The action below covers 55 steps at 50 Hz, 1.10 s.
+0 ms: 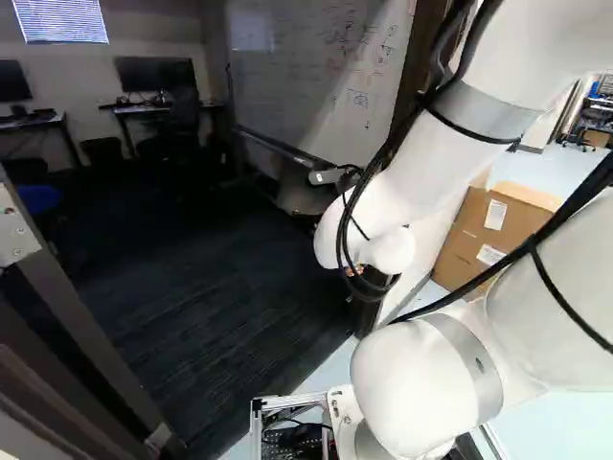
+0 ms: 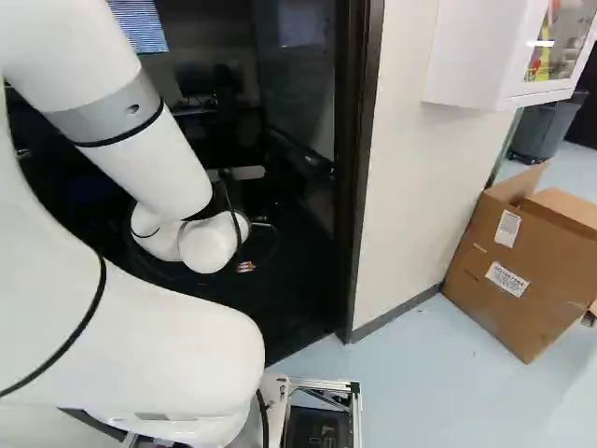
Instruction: Open the door and move inside
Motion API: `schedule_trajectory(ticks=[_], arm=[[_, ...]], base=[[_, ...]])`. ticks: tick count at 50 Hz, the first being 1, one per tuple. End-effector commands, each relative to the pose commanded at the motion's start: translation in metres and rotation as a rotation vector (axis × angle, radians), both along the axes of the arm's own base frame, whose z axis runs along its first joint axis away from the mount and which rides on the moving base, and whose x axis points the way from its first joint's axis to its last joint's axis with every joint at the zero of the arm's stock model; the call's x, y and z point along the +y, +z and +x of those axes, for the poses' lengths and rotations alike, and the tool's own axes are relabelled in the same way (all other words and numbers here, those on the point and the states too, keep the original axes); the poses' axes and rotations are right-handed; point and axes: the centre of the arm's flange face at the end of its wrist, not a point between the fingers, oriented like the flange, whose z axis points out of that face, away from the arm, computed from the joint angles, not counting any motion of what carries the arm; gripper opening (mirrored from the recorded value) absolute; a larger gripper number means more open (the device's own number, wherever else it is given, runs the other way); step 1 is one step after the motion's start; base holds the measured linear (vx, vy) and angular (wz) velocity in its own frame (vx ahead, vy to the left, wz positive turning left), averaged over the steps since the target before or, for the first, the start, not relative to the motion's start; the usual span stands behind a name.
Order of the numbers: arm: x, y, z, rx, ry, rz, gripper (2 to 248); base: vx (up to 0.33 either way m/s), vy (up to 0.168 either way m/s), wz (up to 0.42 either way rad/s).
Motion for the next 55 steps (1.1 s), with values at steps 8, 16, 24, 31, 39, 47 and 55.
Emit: schedule_trajectory(ticks=[8, 16, 24, 31, 39, 47, 55], arm=[[0.0000, 0.0000, 0.0000, 0.000, 0.000, 0.000, 247], [0.0000, 0.0000, 0.0000, 0.000, 0.000, 0.000, 247], [0.0000, 0.0000, 0.0000, 0.000, 0.000, 0.000, 247], [0.0000, 0.0000, 0.0000, 0.000, 0.000, 0.000, 247], [0.0000, 0.0000, 0.0000, 0.000, 0.000, 0.000, 247], [0.0000, 0.0000, 0.0000, 0.000, 0.000, 0.000, 247], [0.0000, 0.0000, 0.0000, 0.000, 0.000, 0.000, 247]], base=[[0.002, 0.060, 0.282], [0.002, 0.073, 0.364], [-0.002, 0.078, 0.369], [-0.001, 0.076, 0.362], [0.001, 0.060, 0.287], [0.014, 0.047, 0.365], [0.000, 0.005, 0.237]])
